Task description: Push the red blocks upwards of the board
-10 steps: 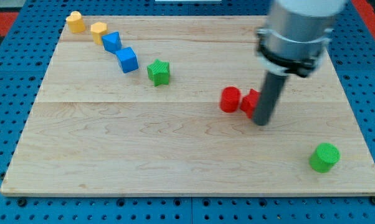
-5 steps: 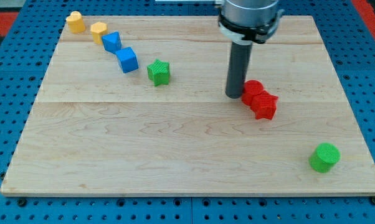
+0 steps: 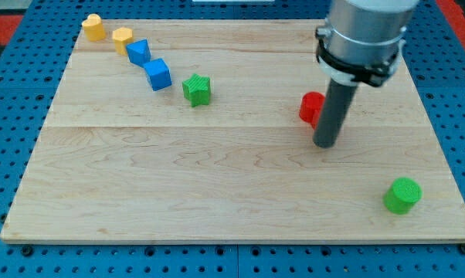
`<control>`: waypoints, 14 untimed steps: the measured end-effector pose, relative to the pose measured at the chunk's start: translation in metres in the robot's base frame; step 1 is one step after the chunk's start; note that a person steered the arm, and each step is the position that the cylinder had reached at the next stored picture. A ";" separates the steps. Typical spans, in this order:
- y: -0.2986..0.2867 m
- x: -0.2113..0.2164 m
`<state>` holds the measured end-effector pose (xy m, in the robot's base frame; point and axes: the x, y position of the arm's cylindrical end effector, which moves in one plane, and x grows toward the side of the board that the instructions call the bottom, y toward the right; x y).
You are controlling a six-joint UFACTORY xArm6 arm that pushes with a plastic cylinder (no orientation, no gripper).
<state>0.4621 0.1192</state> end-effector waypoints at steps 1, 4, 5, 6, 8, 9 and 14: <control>-0.023 -0.033; 0.001 -0.005; -0.002 -0.038; -0.002 -0.060; -0.002 -0.089; 0.002 -0.066; 0.028 -0.076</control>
<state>0.3857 0.1471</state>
